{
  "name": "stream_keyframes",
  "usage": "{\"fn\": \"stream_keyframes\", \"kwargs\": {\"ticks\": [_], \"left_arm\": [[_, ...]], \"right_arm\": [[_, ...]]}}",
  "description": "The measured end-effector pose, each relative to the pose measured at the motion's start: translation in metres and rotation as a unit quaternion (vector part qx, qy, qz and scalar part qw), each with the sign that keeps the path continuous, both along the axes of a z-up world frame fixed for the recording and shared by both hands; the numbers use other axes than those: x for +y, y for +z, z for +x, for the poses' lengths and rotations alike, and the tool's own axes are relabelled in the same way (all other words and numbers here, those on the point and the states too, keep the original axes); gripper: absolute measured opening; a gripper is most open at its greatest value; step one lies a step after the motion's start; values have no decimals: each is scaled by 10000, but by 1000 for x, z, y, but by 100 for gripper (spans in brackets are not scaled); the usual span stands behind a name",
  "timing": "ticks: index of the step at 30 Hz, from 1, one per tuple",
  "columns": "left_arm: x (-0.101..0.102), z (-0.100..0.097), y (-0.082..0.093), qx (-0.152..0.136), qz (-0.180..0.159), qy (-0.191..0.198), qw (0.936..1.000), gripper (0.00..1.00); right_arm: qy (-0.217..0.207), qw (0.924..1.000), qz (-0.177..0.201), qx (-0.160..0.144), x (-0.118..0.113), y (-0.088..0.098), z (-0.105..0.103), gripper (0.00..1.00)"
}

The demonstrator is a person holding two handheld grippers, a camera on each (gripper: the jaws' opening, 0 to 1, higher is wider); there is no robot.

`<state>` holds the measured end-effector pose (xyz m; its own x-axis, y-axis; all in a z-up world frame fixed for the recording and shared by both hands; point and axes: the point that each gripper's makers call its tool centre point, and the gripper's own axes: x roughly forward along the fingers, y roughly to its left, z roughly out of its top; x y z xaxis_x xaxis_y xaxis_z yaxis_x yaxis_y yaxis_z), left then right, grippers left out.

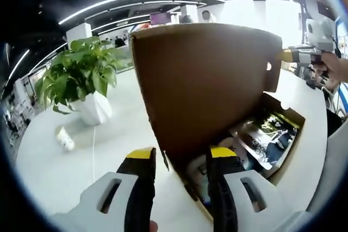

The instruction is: Operate the shoe box by opening the lid, removing the specified soft item, and placing it in the target area until the item is outside and the box remains undamaged.

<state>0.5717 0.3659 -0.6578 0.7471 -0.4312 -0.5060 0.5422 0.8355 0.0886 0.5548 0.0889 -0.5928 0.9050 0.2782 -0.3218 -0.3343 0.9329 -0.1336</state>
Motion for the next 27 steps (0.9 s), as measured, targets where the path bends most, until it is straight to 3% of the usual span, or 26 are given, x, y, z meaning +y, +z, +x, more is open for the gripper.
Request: {"fn": "stream_keyframes", "kwargs": {"ticks": [9,20,27], "left_arm": [[5,1,-14,98,141,24,9998,28],[15,6,-22,179,143,355,9991,11],[16,9,-22,155,199,421,9988,8]], "right_arm": [[4,10000,-32,-4,-1,0,3,0],[8,10000,-20,-17,-1,1,1,0],[38,10000,-56,-42,-1,2,3,0]]}}
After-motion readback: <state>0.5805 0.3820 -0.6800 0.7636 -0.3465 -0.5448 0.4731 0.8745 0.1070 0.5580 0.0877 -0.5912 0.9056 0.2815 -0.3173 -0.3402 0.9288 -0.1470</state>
